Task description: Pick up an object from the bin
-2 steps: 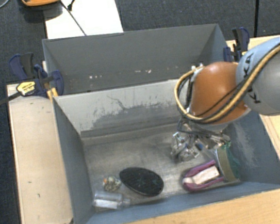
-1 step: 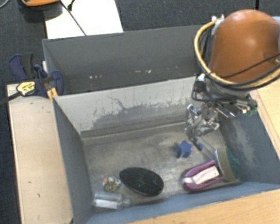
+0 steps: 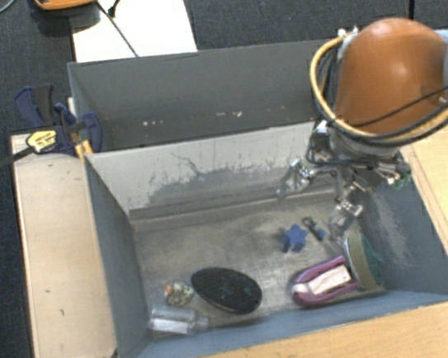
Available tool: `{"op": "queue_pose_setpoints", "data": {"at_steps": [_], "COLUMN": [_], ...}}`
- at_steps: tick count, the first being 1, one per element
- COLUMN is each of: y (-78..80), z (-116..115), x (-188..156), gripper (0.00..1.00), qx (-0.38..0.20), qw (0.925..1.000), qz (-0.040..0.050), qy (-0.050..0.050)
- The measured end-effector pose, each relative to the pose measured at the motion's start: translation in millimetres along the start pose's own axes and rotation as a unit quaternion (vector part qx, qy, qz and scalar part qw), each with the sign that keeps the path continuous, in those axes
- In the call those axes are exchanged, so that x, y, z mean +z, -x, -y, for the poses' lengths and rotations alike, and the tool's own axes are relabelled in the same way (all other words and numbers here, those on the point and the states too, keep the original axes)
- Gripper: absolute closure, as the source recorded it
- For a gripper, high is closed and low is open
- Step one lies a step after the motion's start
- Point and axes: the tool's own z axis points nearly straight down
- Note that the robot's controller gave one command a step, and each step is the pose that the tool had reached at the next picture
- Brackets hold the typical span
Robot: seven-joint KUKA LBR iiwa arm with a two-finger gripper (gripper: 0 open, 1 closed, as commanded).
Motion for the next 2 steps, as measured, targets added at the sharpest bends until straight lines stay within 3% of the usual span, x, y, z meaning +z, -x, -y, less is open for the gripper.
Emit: {"op": "queue_pose_setpoints", "data": {"at_steps": [1,2], "y": [-32.8,0.5], "z": [78,46], "x": [133,163], "gripper": [0.00,0.00], "qx": [0.020,-0.049], "qw": [0.9998,0.9988], "qz": [-0.0021,-0.0011], "qy": [0.001,0.001]}}
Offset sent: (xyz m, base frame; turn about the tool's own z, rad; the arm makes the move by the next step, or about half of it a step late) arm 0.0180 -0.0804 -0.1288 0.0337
